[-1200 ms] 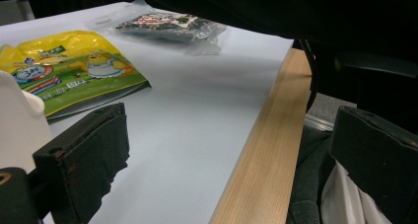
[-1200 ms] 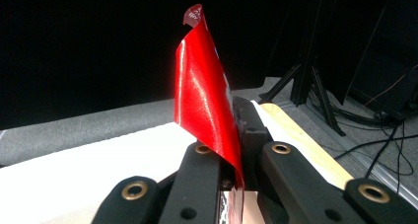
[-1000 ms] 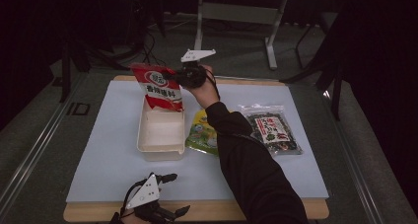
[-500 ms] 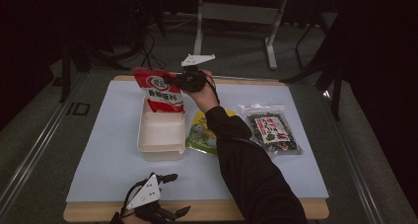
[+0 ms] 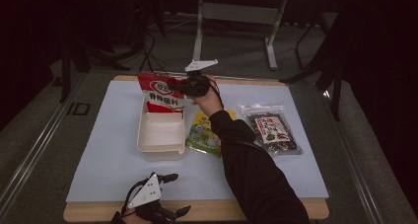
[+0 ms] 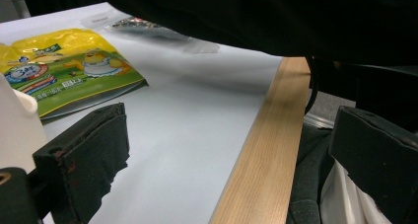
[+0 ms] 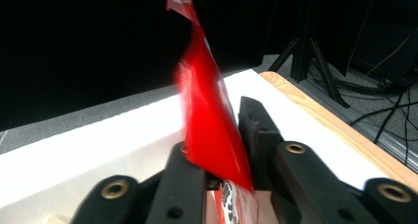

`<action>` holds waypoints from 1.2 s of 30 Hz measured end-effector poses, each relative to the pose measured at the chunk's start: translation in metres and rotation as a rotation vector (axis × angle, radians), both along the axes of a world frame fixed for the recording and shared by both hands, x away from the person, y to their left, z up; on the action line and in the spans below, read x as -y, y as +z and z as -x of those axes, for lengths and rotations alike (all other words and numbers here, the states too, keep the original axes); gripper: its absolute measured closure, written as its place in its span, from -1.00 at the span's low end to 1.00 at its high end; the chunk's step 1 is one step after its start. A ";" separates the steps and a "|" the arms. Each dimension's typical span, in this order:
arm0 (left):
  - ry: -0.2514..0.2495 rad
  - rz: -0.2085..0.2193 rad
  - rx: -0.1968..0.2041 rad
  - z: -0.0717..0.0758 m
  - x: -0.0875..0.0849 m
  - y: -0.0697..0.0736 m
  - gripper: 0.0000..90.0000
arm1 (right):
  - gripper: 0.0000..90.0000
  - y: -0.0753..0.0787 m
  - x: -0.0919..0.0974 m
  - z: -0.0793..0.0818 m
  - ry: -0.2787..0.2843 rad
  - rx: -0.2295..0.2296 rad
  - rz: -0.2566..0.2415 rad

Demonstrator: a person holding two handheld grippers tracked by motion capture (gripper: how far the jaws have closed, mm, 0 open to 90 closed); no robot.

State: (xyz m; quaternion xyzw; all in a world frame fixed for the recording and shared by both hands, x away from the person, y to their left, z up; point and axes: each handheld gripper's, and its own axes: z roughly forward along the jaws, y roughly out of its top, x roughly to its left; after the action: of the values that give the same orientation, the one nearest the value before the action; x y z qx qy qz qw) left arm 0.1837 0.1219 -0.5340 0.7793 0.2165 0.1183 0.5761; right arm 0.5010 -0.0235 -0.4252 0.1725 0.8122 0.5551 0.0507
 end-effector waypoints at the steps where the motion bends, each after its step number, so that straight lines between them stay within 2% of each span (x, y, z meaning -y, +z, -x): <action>1: -0.002 -0.002 0.000 0.000 0.000 0.000 -0.93 | 0.73 0.002 0.002 0.001 -0.001 0.005 0.004; 9: -0.007 -0.007 0.001 -0.001 0.003 -0.001 -0.93 | 0.52 0.011 0.016 0.014 -0.006 0.045 0.031; 13: -0.008 -0.010 0.005 -0.002 0.004 -0.001 -0.93 | 0.47 0.011 0.023 0.018 -0.011 0.042 0.030; 14: -0.008 -0.012 0.005 -0.002 0.004 -0.001 -0.93 | 0.44 0.012 0.034 0.022 -0.022 0.046 0.037; 25: -0.007 -0.015 0.007 -0.005 0.006 -0.001 -0.93 | 0.35 0.017 0.085 0.037 -0.078 0.062 0.036; 28: -0.011 -0.016 0.006 -0.006 0.007 -0.001 -0.93 | 0.35 0.011 0.114 0.041 -0.116 0.056 0.047; 30: -0.012 -0.010 0.004 -0.007 0.007 -0.001 -0.93 | 0.35 0.009 0.128 0.044 -0.135 0.058 0.057; 31: -0.012 -0.010 0.004 -0.007 0.007 -0.001 -0.93 | 0.35 0.009 0.128 0.044 -0.135 0.058 0.057; 33: -0.014 -0.007 0.005 -0.007 0.007 -0.001 -0.93 | 0.34 0.005 0.148 0.047 -0.162 0.056 0.065; 36: -0.012 -0.004 0.007 -0.008 0.008 -0.001 -0.93 | 0.35 0.002 0.167 0.050 -0.181 0.059 0.075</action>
State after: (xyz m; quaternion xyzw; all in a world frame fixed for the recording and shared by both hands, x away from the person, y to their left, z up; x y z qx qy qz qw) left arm 0.1913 0.1142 -0.5353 0.7814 0.2094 0.1179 0.5759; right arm 0.4515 -0.1901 -0.4231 0.2268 0.8116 0.5222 0.1308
